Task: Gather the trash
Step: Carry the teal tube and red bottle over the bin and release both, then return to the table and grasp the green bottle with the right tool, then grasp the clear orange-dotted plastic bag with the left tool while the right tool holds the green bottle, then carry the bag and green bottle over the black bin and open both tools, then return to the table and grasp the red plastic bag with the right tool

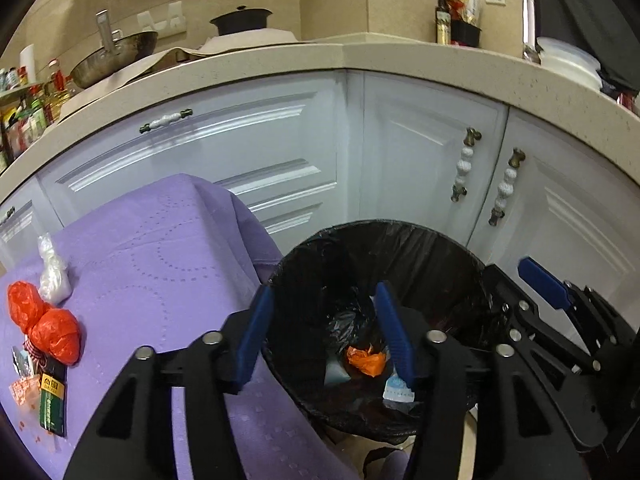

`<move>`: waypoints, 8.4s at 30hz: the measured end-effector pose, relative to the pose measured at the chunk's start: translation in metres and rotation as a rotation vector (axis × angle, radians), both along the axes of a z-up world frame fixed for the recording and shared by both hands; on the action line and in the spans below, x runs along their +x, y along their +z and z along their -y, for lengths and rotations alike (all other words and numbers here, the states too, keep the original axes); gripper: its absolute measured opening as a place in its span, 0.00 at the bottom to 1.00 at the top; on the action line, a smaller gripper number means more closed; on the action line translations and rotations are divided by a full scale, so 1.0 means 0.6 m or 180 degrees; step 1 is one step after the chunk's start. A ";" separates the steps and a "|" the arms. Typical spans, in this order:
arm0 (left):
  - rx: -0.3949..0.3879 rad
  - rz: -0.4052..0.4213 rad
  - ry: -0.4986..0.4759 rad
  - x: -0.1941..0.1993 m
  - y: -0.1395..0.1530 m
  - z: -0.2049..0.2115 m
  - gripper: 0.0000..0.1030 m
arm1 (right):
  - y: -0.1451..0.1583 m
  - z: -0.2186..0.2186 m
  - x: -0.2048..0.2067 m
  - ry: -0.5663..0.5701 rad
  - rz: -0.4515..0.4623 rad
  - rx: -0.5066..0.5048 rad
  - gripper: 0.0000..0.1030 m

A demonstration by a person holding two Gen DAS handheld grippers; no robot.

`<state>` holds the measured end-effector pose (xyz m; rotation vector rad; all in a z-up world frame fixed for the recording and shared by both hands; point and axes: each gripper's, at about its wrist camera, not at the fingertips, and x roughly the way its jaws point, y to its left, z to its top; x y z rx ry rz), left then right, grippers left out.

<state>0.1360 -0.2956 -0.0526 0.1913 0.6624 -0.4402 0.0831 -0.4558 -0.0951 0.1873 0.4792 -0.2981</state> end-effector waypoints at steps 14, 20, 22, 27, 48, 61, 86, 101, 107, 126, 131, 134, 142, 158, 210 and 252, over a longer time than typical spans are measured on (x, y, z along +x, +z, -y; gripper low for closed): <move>-0.0052 0.0142 0.0050 -0.011 0.017 -0.019 0.58 | 0.026 -0.014 -0.028 -0.0117 0.0011 -0.0022 0.40; -0.0092 0.0187 0.0072 -0.019 0.027 -0.035 0.58 | 0.041 -0.030 -0.037 -0.0106 0.0031 -0.0054 0.40; -0.0110 0.0216 0.0080 -0.024 0.032 -0.043 0.58 | 0.046 -0.037 -0.040 -0.0097 0.0042 -0.0066 0.40; -0.0139 0.0260 0.0150 -0.033 0.044 -0.075 0.58 | 0.058 -0.063 -0.046 -0.0045 0.0071 -0.0081 0.46; -0.0148 0.0269 0.1262 -0.049 0.057 -0.387 0.61 | 0.102 -0.338 0.001 0.0996 0.0128 -0.0075 0.46; -0.0194 0.0150 0.1798 -0.064 0.038 -0.542 0.61 | 0.078 -0.516 0.048 0.1566 -0.0316 -0.0112 0.46; -0.0339 -0.0037 0.1621 -0.072 0.020 -0.543 0.61 | 0.046 -0.549 0.083 0.1718 -0.0872 -0.0101 0.23; -0.0189 -0.0114 0.1171 -0.070 0.008 -0.437 0.61 | 0.062 -0.427 0.027 0.1448 -0.0613 -0.0039 0.22; -0.0100 -0.0122 0.1057 -0.068 -0.001 -0.403 0.67 | 0.055 -0.383 0.016 0.1346 -0.0560 0.0068 0.22; -0.0090 -0.0068 0.0836 -0.063 0.000 -0.348 0.72 | 0.054 -0.336 -0.003 0.1231 -0.0461 0.0190 0.22; -0.0090 -0.0125 0.0821 -0.059 -0.008 -0.346 0.57 | 0.053 -0.330 -0.003 0.1229 -0.0456 0.0202 0.22; -0.0063 -0.0124 0.0756 -0.062 -0.013 -0.341 0.45 | 0.053 -0.327 -0.004 0.1218 -0.0441 0.0212 0.21; -0.0017 -0.0066 0.0606 -0.075 -0.019 -0.325 0.15 | 0.054 -0.320 -0.009 0.1199 -0.0403 0.0216 0.21; -0.0205 0.0276 0.0671 -0.090 0.043 -0.325 0.13 | 0.086 -0.274 -0.034 0.0933 -0.0145 0.0058 0.21; -0.0150 0.0217 0.0359 -0.014 0.054 -0.171 0.67 | 0.085 -0.116 -0.023 0.0294 -0.0047 0.0024 0.14; -0.0305 0.0023 0.1966 -0.025 0.026 -0.597 0.68 | 0.083 -0.557 0.188 0.1760 -0.0420 -0.0229 0.34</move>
